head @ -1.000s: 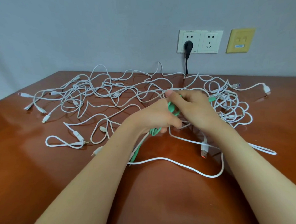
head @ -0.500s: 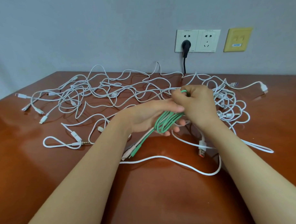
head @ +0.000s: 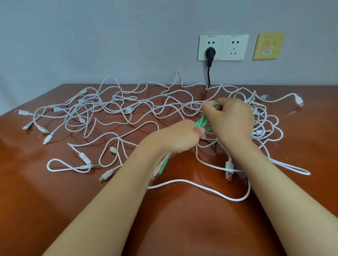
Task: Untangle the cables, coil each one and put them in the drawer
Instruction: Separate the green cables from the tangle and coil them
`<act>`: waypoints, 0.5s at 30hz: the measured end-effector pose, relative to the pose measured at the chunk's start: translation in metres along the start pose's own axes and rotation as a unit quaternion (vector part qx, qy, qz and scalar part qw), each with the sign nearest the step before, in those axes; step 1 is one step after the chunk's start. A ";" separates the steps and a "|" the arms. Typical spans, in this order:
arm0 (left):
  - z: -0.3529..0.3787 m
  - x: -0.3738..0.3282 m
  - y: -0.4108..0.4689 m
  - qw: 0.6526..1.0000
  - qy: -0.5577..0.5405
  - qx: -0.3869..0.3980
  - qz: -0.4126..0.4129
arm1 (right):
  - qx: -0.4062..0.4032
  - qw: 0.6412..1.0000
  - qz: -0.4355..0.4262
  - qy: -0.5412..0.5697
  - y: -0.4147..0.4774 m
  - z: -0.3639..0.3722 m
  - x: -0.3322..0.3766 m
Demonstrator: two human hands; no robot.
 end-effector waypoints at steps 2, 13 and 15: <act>-0.003 -0.005 0.001 0.991 0.128 -0.038 0.029 | 0.009 1.000 0.005 -0.006 0.000 0.002 -0.002; 0.001 -0.019 -0.004 0.969 0.186 -0.101 0.128 | -0.012 0.999 -0.045 0.024 0.006 -0.005 0.005; 0.003 -0.025 -0.006 0.956 0.221 -0.128 0.142 | -0.025 0.999 -0.036 0.029 0.007 -0.008 0.003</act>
Point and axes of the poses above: each hand's wrist, its own y-axis towards the middle knuckle, its own z-axis out of the palm, x = y × z, the point moved 8 cm from there along y, towards the middle knuckle, and after that the axes turned 14 degrees about -y, right-handed, at the moved point
